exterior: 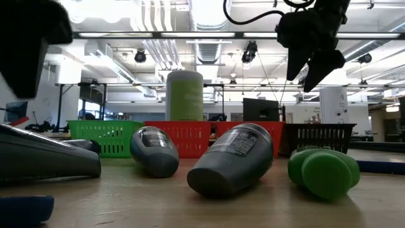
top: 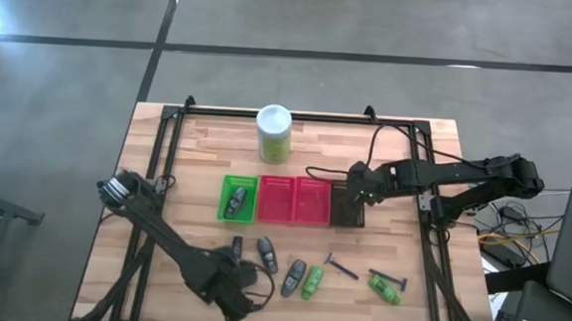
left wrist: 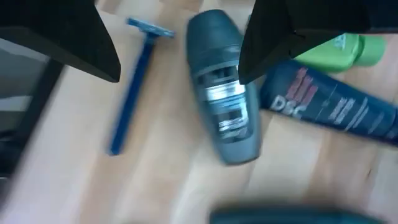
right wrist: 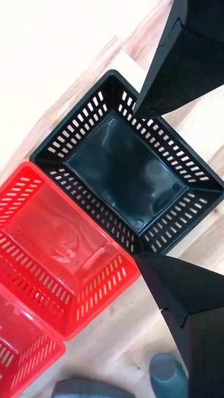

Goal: Pick & Place Travel size toiletries
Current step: Put the gray deodorant into the green bin

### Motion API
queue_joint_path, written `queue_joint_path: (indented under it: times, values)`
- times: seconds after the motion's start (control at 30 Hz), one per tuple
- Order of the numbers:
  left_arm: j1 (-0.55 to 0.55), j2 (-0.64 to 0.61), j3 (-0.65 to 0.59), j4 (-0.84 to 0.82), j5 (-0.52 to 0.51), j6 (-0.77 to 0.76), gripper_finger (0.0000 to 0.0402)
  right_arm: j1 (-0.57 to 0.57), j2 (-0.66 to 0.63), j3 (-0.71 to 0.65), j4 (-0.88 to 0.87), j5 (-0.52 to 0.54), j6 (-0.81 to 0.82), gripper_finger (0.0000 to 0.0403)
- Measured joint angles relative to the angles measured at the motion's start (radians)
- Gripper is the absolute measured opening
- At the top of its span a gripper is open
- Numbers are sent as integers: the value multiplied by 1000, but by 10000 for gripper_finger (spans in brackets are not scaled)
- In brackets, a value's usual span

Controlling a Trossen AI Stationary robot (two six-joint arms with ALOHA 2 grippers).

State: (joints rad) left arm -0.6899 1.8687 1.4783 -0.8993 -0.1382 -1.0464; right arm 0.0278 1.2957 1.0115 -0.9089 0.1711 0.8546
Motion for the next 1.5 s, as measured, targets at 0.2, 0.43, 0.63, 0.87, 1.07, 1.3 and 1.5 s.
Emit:
queue_joint_path:
  times: [0.2,0.43,0.63,0.87,1.07,1.3,1.5]
  values:
    - [-3,-5,14,-96,-46,-22,330,-5,0,0,5,0,-19,368]
    - [-6,-5,-53,23,-2,-81,328,-14,0,0,6,11,-29,368]
    - [-5,-5,-105,22,-5,-135,328,-16,0,0,7,15,-29,368]
    - [-12,-6,-130,87,24,-161,328,-27,0,0,7,15,-44,368]
    - [-12,-6,-191,121,16,-182,328,-55,0,-2,7,15,-49,368]
    - [-8,-8,-272,199,10,-256,328,-62,0,-2,6,14,-54,368]
    - [-5,-8,-247,185,14,-194,328,-62,0,-2,3,12,-50,368]
